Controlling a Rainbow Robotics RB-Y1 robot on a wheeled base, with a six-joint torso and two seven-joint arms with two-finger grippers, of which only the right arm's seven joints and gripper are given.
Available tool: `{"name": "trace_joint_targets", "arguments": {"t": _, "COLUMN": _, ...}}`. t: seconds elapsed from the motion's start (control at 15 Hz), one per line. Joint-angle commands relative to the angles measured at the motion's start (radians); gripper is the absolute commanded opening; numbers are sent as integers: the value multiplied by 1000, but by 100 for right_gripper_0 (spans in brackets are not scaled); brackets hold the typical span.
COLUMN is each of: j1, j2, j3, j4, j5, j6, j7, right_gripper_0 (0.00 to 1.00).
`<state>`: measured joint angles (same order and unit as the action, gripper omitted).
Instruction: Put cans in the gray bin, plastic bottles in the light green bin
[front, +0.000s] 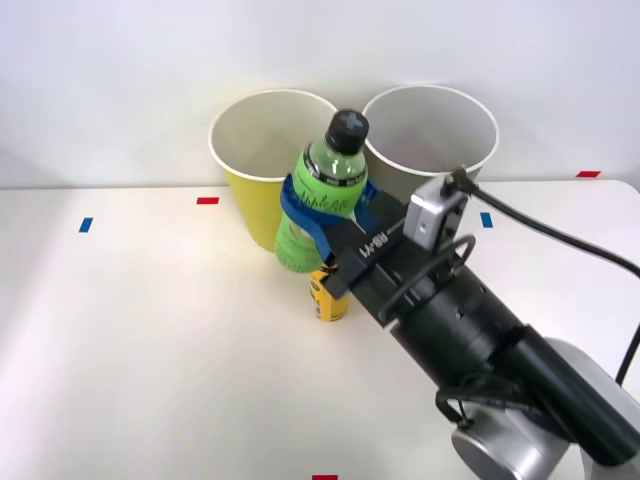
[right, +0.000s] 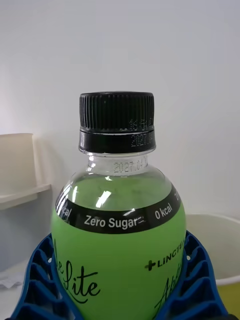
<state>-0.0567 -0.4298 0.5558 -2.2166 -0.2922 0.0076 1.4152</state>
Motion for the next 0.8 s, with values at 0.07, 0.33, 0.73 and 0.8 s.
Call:
{"name": "trace_joint_targets", "arguments": {"t": 0.07, "j1": -146, "j2": 94, "j3": -83, "j4": 1, "j5": -16, "j6": 193, "j7": -74, "right_gripper_0": 0}}
{"name": "trace_joint_targets", "arguments": {"t": 0.33, "j1": -315, "j2": 210, "j3": -119, "j4": 198, "j5": 13, "j6": 166, "j7": -93, "right_gripper_0": 0}}
{"name": "trace_joint_targets", "arguments": {"t": 0.73, "j1": -621, "j2": 382, "j3": -182, "j4": 753, "j5": 56, "j6": -100, "j7": -67, "right_gripper_0": 0}}
{"name": "trace_joint_targets", "arguments": {"t": 0.8, "j1": -667, "j2": 391, "j3": -194, "j4": 816, "j5": 59, "j6": -98, "j7": -59, "right_gripper_0": 0}}
